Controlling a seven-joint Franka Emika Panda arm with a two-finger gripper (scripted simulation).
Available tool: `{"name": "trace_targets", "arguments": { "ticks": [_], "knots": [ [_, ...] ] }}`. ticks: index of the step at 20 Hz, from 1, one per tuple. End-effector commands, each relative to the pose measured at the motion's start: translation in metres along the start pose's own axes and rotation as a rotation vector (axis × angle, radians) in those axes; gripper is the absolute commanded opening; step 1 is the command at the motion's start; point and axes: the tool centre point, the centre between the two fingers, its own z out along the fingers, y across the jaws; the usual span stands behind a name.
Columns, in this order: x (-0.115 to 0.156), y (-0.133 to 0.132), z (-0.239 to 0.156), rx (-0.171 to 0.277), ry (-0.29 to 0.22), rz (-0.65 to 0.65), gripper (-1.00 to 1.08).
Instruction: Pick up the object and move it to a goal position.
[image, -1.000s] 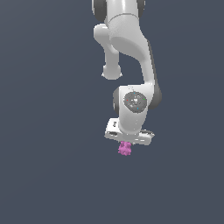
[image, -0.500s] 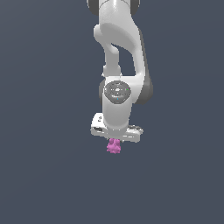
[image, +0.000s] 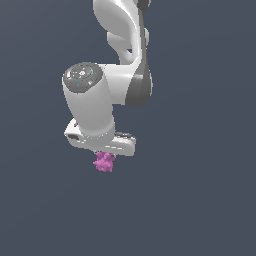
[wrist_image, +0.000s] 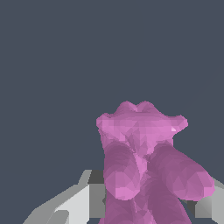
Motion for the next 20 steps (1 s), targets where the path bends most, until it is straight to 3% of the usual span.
{"name": "trace_targets", "arguments": {
  "ticks": [1, 9, 20],
  "knots": [
    [0.007, 0.021, -0.018, 0.000, 0.000, -0.001, -1.00],
    [0.026, 0.073, -0.062, 0.000, 0.000, -0.001, -1.00],
    [0.036, 0.095, -0.081, 0.000, 0.000, -0.001, -1.00]
  ]
}}
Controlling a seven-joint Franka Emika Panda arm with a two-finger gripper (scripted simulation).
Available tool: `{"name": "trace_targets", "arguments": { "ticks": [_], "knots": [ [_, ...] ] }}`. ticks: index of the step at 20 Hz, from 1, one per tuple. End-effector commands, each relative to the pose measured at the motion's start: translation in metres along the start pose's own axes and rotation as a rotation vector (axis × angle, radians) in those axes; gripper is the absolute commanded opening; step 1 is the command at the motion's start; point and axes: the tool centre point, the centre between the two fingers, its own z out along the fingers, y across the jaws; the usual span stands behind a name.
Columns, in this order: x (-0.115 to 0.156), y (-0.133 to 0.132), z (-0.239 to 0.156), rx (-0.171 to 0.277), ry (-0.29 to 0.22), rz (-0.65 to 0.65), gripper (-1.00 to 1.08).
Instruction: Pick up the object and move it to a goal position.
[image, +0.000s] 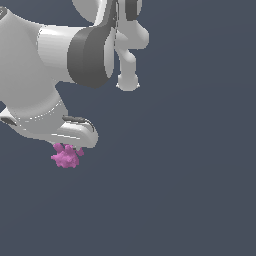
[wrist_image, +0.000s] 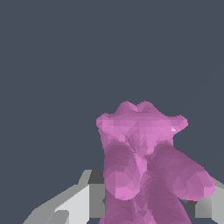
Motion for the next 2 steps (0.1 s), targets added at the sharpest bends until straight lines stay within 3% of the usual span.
{"name": "trace_targets", "arguments": {
  "ticks": [1, 2],
  "knots": [
    [0.0009, 0.0014, -0.0016, 0.000, 0.000, -0.001, -1.00],
    [0.0009, 0.0015, -0.0017, 0.000, 0.000, -0.001, -1.00]
  ]
}}
